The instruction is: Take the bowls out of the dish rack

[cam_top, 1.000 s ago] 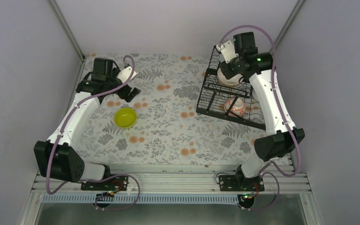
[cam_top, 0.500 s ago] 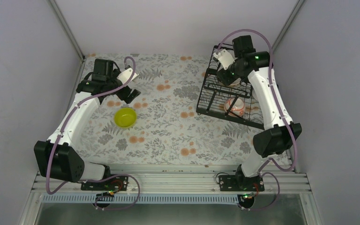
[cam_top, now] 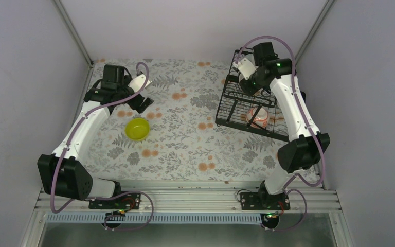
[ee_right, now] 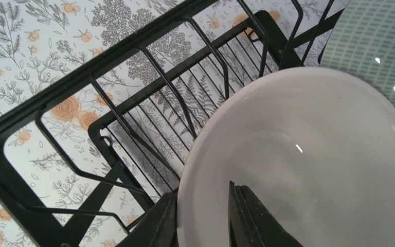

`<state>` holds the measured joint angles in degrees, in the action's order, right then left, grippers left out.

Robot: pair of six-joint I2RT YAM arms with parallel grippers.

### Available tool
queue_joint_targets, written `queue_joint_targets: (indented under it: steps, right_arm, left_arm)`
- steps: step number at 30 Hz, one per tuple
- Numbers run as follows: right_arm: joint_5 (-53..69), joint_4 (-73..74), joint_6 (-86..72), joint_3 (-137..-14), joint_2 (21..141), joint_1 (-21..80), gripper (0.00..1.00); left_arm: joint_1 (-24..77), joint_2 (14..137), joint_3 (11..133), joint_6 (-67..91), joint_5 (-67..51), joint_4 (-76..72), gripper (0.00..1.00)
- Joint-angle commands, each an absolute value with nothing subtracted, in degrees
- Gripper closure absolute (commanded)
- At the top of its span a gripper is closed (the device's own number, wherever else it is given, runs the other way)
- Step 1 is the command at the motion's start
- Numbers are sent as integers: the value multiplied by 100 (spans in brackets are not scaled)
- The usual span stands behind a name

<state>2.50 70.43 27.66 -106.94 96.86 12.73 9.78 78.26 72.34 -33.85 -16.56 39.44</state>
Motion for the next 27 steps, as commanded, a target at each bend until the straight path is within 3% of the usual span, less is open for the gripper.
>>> queue_joint_targets:
  steps: [1, 14, 22, 27]
  right_arm:
    - [-214, 7181, 2961, -10618, 9865, 1268, 75]
    - [-859, 7030, 3199, -10499, 9987, 1381, 73]
    - [-979, 7013, 3270, -10669, 9872, 1409, 50]
    - [-876, 7257, 3301, -10740, 9961, 1411, 55]
  left_arm:
    - [998, 7764, 7176, -3387, -1664, 3872, 0]
    - [989, 7808, 7229, -3377, -1742, 3874, 0]
    - [993, 7813, 7239, -3408, -1742, 3885, 0]
    - [993, 7878, 7291, -3402, -1790, 3886, 0]
